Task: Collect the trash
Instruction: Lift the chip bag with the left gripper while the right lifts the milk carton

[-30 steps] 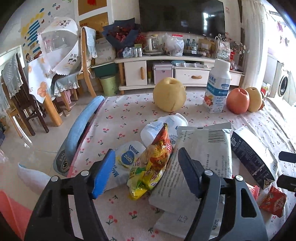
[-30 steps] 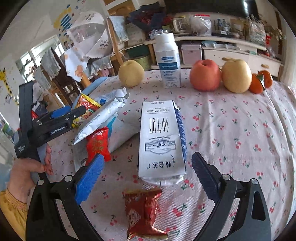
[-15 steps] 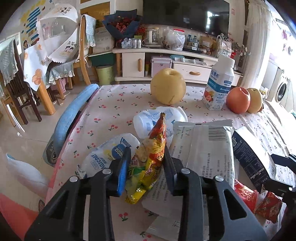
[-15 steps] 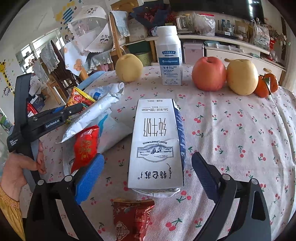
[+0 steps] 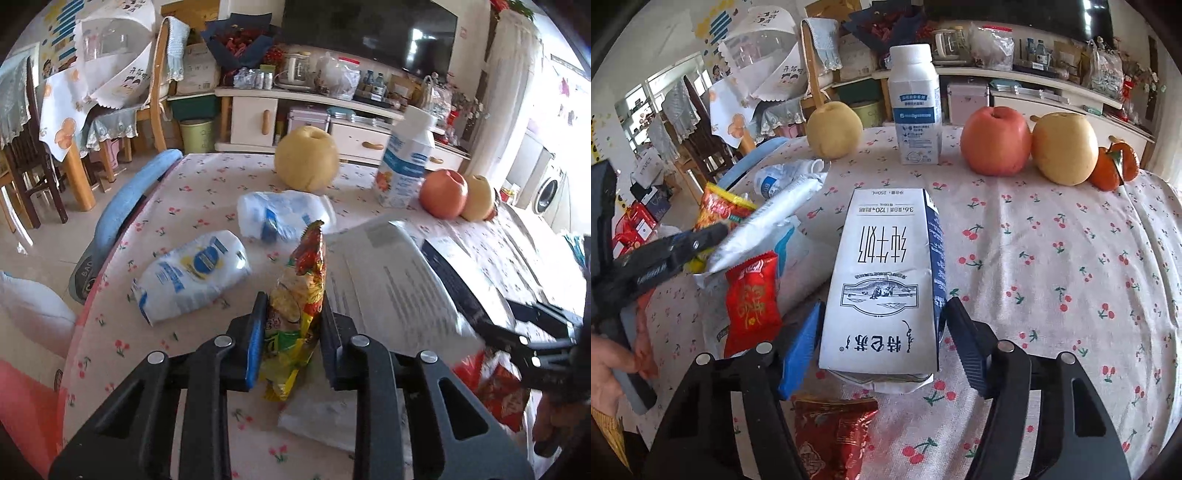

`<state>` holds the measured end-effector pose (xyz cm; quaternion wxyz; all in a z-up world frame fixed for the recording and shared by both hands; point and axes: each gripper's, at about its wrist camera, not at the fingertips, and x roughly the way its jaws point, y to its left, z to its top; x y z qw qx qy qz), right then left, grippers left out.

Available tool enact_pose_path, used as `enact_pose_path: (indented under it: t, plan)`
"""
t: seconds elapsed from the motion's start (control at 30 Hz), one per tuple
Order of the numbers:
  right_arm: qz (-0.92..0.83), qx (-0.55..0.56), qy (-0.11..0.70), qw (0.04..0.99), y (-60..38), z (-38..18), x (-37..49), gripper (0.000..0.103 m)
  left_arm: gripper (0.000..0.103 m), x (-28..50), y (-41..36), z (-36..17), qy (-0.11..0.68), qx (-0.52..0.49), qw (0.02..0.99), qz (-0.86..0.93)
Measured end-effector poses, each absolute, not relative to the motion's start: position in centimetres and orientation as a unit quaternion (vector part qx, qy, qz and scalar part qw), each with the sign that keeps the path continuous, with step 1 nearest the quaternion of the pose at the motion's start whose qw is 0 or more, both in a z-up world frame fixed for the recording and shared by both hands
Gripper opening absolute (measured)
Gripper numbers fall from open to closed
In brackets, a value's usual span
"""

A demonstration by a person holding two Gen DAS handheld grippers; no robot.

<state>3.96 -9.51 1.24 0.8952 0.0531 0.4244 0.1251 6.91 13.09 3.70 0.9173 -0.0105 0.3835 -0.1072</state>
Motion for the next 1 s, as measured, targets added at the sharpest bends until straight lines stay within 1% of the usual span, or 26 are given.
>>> enact_pose_path:
  t: [0.33, 0.7, 0.87, 1.0]
  plan:
    - [0.121, 0.057, 0.424, 0.896, -10.1, 1.7, 3.1, 0.066, 0.027, 3.9, 13.4, 4.6, 0.374, -0.031, 0.919, -0.12]
    - [0.135, 0.117, 0.413, 0.893, -12.3, 2.8, 1.2, 0.065, 0.026, 1.5, 15.2, 5.2, 0.365, -0.081, 0.919, -0.126]
    - [0.149, 0.159, 0.41, 0.886, -12.9, 3.0, 0.3, 0.065, 0.026, -0.4, 16.2, 5.6, 0.357, -0.101, 0.92, -0.126]
    - [0.159, 0.171, 0.403, 0.885, -12.8, 3.5, -0.8, 0.065, 0.026, -1.9, 17.1, 5.9, 0.353, -0.114, 0.92, -0.126]
